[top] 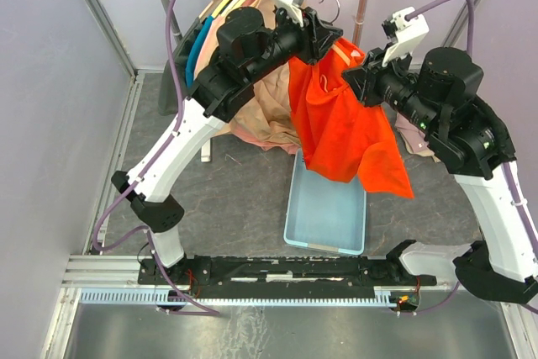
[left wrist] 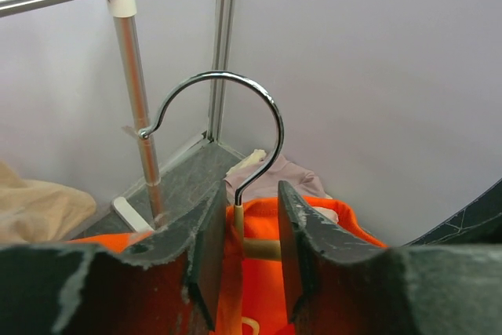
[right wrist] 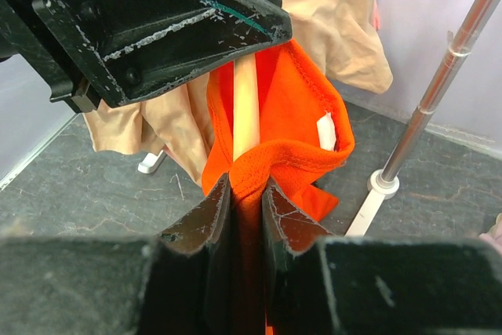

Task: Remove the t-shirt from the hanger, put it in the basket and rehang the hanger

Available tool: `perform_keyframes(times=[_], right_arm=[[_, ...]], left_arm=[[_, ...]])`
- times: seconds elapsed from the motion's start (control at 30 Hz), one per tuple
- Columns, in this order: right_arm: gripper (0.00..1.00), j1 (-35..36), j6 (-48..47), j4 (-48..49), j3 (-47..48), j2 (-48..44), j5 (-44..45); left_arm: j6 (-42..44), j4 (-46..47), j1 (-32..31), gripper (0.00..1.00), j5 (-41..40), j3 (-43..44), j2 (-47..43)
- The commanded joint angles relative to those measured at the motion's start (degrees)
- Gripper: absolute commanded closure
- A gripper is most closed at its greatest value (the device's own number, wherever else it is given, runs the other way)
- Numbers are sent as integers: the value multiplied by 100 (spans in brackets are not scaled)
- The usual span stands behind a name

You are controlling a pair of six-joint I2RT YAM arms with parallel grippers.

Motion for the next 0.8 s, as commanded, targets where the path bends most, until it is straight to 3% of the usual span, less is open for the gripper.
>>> perform_keyframes(times=[0.0, 0.23, 0.53, 0.6, 0.77], right_arm=[[99, 10, 8, 518, 232, -31, -73], [99, 6, -11, 435, 198, -118, 20], [99, 12, 28, 441, -116, -358, 183], [91, 7, 68, 422, -121, -365, 236], [57, 7, 141, 22, 135, -243, 304]], left_arm=[[415, 41, -54, 64, -162, 94, -136], [364, 71, -57, 82, -154, 64, -168], [246, 92, -74, 97, -175, 73, -173], [238, 109, -92, 97, -249, 86, -178], [138, 243, -101, 97, -702, 107, -239]])
